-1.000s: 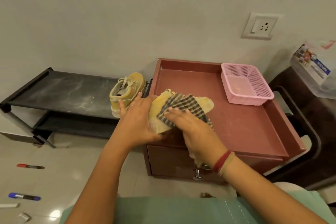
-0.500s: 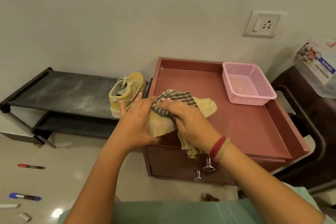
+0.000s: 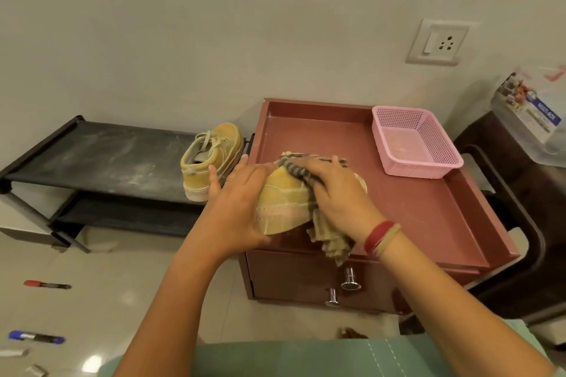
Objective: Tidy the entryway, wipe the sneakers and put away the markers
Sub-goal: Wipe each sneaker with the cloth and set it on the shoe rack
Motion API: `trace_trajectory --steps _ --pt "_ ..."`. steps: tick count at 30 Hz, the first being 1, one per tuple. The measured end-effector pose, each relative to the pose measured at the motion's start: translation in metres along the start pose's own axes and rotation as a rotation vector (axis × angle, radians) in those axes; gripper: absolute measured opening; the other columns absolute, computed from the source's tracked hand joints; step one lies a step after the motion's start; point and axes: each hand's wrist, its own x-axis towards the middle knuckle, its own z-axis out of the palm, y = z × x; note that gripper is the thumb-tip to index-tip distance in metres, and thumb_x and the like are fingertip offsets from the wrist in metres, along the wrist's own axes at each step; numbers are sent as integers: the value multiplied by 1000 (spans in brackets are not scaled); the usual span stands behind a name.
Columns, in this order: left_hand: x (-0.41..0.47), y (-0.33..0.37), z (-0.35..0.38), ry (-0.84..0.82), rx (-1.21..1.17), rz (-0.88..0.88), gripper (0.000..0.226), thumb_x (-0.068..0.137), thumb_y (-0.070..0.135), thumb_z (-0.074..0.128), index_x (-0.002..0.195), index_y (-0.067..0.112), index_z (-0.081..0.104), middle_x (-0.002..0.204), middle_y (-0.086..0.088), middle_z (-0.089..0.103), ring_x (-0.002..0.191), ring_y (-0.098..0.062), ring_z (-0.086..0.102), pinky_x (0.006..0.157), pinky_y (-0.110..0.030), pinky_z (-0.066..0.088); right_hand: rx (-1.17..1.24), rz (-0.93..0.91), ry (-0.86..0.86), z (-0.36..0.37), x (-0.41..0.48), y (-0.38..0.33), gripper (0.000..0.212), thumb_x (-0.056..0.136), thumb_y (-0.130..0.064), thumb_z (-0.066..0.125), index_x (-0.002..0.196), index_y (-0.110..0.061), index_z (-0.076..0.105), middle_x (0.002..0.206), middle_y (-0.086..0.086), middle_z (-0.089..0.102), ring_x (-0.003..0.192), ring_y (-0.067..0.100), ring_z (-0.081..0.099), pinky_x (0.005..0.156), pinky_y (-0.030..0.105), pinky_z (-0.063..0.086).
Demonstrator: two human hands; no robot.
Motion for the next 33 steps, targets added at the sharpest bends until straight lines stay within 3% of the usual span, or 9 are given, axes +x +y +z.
trace_trajectory --steps 2,7,11,13,16,19,24,29,33 --pt "0 -4 1 -2 58 4 99 60 39 82 141 25 28 143 8 35 147 -19 3 110 -61 -11 37 -95 -32 6 -12 -6 42 91 -6 42 125 -26 57 129 -6 58 122 12 49 117 38 11" --pt "-3 -7 0 -3 65 15 99 61 45 79 142 31 25 141 11 36 147 -21 3 109 -63 -11 -147 137 -4 -10 8 26 39 94 -8 40 123 -27 58 118 0 65 109 22 57 116 44 16" --pt "-3 -11 1 2 20 -9 100 60 44 78 143 30 24 144 9 34 148 -20 2 110 -62 -12 50 208 340 -26 -5 40 42 90 4 41 123 -17 59 117 3 64 109 22 58 96 28 41" --pt "-1 -11 1 -7 25 -9 101 60 45 78 143 31 23 144 10 33 147 -20 0 110 -62 -12 48 128 403 -24 -12 35 49 87 3 40 126 -20 57 122 -5 60 116 16 54 102 30 39" --pt "0 -10 3 -13 53 -19 102 60 45 78 143 28 22 145 9 33 147 -21 1 111 -62 -10 -62 -122 132 7 -24 13 55 83 2 40 131 -21 52 131 -10 51 125 11 44 114 46 22" --pt "-2 -16 3 -7 96 -47 102 60 47 78 143 26 24 144 7 35 147 -23 5 110 -61 -10 -284 -301 -41 32 -36 12 59 82 4 45 136 -21 46 144 0 43 136 17 34 115 43 8" --pt "2 -12 4 4 30 -68 101 58 42 79 142 25 26 140 4 39 145 -26 14 110 -63 -9 -259 50 105 13 -19 32 51 90 -6 36 134 -30 47 143 -4 44 139 16 29 114 38 0" --pt "2 -14 5 -23 46 -58 104 58 39 80 143 27 21 141 3 36 146 -24 9 111 -61 -10 -280 -89 1 20 -37 24 58 87 0 39 137 -28 44 146 -2 41 137 15 31 114 35 2" --pt "4 -9 6 -30 -48 -52 105 56 35 81 142 30 21 138 4 35 144 -24 16 113 -62 -3 -304 165 160 -5 -19 55 46 92 -6 38 130 -28 51 137 -1 52 129 19 44 114 39 6"
